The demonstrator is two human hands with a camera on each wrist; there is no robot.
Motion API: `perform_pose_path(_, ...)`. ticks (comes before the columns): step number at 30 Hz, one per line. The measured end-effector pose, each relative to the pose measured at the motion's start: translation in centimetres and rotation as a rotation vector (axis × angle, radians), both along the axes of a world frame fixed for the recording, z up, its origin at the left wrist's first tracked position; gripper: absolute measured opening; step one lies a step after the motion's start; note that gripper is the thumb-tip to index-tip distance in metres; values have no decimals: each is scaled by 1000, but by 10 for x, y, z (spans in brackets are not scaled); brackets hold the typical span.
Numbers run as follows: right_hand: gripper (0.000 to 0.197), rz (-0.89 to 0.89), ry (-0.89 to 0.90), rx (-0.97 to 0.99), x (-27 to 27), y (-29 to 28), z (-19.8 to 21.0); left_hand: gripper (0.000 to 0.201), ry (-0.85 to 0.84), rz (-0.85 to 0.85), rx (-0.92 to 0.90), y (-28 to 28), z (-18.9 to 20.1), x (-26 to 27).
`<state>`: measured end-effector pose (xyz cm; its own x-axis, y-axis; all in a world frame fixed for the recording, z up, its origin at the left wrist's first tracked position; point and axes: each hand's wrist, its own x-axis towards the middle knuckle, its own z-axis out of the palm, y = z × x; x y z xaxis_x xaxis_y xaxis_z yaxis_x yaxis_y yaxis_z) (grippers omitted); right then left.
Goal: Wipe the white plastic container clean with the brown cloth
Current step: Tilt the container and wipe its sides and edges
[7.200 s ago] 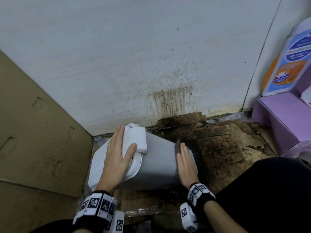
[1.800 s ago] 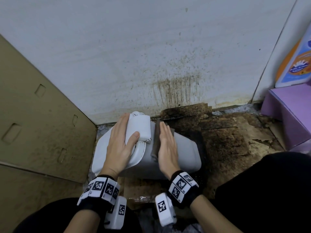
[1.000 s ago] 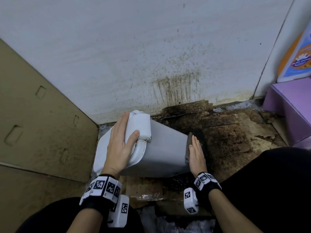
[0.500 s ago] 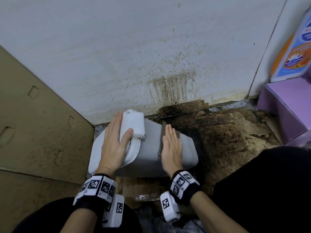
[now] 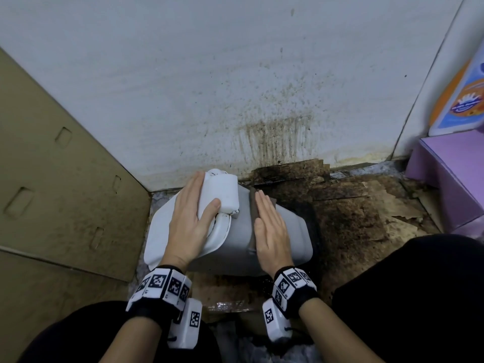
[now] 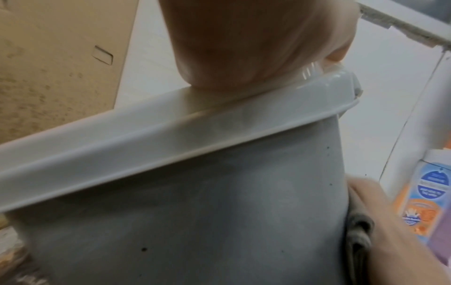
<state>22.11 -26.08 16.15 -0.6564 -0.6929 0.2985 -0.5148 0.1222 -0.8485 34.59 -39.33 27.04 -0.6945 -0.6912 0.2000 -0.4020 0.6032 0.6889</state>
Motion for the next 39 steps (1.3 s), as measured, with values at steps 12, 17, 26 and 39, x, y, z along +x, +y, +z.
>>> perform_pose_path(12,65,-263,-385,202,-33,37,-74,76,-4,-4,-10,7,4,-5)
perform_pose_path(17,61,-251,-398,250,-33,37,-77,76,1,5,-4,5,2,-3)
perform_pose_path(26,71,-223,-378,297,-15,19,-43,77,16,26,3,-3,1,7)
perform_pose_path(39,74,-70,-197,74,45,-22,45,77,8,27,-1,-3,1,7)
